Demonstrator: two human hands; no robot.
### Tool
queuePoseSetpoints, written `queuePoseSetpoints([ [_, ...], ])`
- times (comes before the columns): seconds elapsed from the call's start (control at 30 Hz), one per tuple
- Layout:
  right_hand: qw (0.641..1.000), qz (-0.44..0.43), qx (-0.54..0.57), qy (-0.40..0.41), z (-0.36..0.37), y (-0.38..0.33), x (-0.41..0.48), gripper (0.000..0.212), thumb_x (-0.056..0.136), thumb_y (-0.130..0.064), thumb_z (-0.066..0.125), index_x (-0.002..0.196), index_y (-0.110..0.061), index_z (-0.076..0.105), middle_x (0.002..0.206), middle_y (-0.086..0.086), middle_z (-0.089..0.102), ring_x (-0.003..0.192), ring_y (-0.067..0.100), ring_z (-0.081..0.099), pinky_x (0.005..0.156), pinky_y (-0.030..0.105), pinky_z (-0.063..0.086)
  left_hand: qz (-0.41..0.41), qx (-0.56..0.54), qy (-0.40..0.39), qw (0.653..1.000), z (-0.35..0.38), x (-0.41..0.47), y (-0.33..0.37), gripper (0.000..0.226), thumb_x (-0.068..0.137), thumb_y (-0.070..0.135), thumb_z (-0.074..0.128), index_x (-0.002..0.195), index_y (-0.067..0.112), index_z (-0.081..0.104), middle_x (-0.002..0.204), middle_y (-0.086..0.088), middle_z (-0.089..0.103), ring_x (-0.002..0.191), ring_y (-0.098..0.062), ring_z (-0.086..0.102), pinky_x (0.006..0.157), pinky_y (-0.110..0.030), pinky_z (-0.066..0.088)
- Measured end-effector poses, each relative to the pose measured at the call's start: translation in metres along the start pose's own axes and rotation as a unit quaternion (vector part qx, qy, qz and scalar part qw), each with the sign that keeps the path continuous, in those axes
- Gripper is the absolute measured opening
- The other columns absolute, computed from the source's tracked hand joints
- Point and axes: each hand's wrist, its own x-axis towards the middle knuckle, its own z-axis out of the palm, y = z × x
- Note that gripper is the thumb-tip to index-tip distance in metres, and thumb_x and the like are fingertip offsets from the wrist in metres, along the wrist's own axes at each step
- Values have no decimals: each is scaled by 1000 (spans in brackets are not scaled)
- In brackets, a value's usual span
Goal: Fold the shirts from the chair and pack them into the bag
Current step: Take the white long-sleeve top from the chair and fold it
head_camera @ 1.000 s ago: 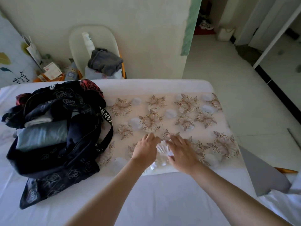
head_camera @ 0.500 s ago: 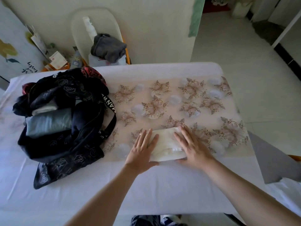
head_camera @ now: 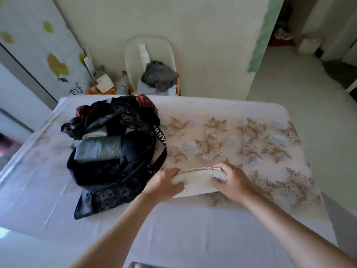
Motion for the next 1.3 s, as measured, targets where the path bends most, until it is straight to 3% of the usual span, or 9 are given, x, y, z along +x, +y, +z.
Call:
queuePoseSetpoints([
  [0.17, 993, -35, 109, 22, 34, -107, 49, 26, 88, -31, 71, 112, -36, 61, 99, -22, 64, 85, -6, 59, 62, 8, 40, -25, -79, 136, 987, -96, -18, -67, 39, 78, 34, 72, 116, 31, 65, 106, 18, 59, 96, -2, 55, 79, -15, 40],
  [0.43, 990, -49, 134, 17, 143, -255, 127, 23, 95, -40, 62, 115, -29, 62, 108, -12, 61, 95, 8, 58, 76, 20, 41, -147, -144, 261, 943, -206, -36, -197, 32, 88, 51, 64, 115, 36, 57, 97, 9, 61, 79, -5, 58, 60, -27, 47],
  [0.5, 994, -20, 109, 11, 164, -282, 147, 28, 96, -40, 59, 121, -27, 60, 114, -9, 58, 100, 10, 57, 78, 18, 40, -178, -163, 224, 944, -219, -32, -225, 37, 91, 54, 58, 122, 35, 52, 103, 3, 63, 79, -12, 59, 62, -31, 49],
  [0.63, 997, 60, -44, -34, 204, -299, 174, 43, 100, -34, 53, 139, -17, 47, 135, 9, 45, 118, 29, 52, 94, 38, 45, -204, -128, 105, 965, -217, -21, -265, 55, 92, 49, 59, 139, 29, 36, 116, -3, 57, 88, -20, 54, 61, -31, 40],
  [0.8, 939, -205, -277, -8, 236, -313, 164, 50, 93, -31, 54, 141, -17, 46, 149, 15, 40, 134, 33, 44, 106, 50, 40, -152, -2, 96, 984, -217, -10, -291, 60, 90, 59, 52, 139, 29, 35, 117, -2, 63, 100, -26, 59, 85, -36, 42],
  [0.93, 878, -245, -352, -212, 254, -332, 154, 85, 93, -68, 33, 157, -32, -11, 166, 5, -12, 152, 24, -13, 118, 63, -3, -86, 109, 113, 984, -221, -7, -305, 66, 88, 74, 32, 133, 26, 37, 96, 2, 71, 97, -17, 65, 99, -36, 29],
  [1.0, 875, -214, -372, -226, 259, -333, 157, 87, 94, -71, 28, 150, -37, -29, 163, 1, -26, 149, 20, -25, 117, 63, -6, -75, 126, 117, 982, -220, -11, -315, 58, 92, 69, 33, 126, 22, 36, 82, 3, 71, 87, -17, 66, 99, -34, 28],
  [1.2, 883, -161, -380, -223, 258, -339, 182, 89, 93, -73, 30, 146, -40, -34, 165, -3, -17, 152, 22, -11, 117, 62, 7, -3, 186, 42, 982, -229, -35, -330, 34, 91, 57, 45, 85, 27, 59, 79, 11, 55, 89, -8, 50, 104, -34, 29],
  [1.3, 881, -147, -380, -240, 261, -348, 186, 90, 93, -73, 33, 148, -40, -30, 165, 0, -15, 153, 25, -8, 116, 64, 7, 22, 214, -12, 977, -232, -38, -324, 37, 81, 64, 52, 88, 31, 64, 83, 11, 50, 97, -8, 46, 103, -31, 28],
])
